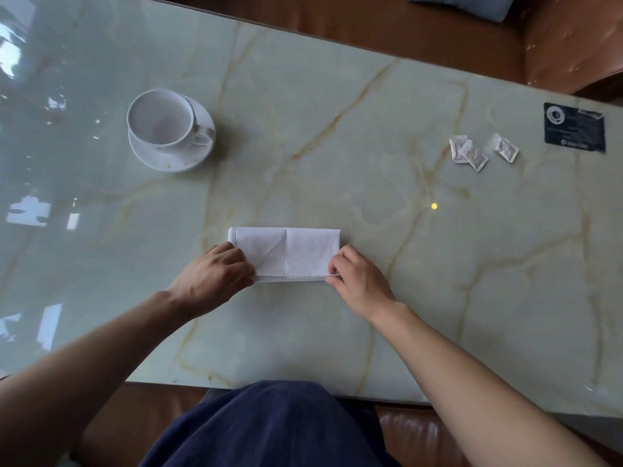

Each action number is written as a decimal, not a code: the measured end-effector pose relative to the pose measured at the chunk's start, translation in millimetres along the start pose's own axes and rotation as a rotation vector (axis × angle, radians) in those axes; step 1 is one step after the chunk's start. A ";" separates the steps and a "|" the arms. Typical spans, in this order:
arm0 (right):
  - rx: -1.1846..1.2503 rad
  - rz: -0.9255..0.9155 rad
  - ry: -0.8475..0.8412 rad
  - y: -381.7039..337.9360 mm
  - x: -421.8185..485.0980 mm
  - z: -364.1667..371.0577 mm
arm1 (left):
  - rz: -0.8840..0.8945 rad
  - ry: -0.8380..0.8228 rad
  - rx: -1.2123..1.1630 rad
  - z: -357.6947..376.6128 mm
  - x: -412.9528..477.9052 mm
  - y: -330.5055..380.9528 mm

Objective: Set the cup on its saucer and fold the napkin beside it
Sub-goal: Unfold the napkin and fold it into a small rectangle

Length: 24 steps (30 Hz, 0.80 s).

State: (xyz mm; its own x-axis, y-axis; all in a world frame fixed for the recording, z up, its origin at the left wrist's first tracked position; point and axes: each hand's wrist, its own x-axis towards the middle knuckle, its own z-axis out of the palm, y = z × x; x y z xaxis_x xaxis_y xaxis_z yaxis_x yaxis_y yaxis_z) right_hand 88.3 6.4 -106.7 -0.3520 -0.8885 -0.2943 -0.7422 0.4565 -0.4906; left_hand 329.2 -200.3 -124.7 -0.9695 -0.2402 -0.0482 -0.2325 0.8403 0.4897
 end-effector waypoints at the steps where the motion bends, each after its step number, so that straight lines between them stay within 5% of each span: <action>1: -0.013 0.000 -0.005 0.7 0.3 1.3 | 0.007 -0.023 0.020 1.2 0.3 0.8; 6: -0.132 -0.054 0.055 -0.5 0.2 0.5 | 0.003 -0.057 0.106 2.1 2.1 3.2; 11: -0.243 -0.080 0.331 -25.6 16.7 10.4 | -0.156 0.182 0.067 13.1 25.4 32.3; 18: -0.293 -0.024 0.023 -36.0 35.2 51.8 | -0.399 -0.030 0.128 55.9 41.4 54.2; 24: -0.343 0.065 0.050 -8.2 24.1 49.3 | -0.399 -0.063 0.244 57.6 32.8 42.3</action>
State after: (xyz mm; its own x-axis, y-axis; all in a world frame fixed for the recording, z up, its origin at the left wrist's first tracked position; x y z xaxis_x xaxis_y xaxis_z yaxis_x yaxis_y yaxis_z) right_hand 114.0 -16.5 -150.2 -0.4256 -0.8632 -0.2714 -0.8628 0.4775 -0.1658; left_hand 283.1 -144.7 -155.7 -0.8020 -0.5438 -0.2472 -0.5917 0.7801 0.2034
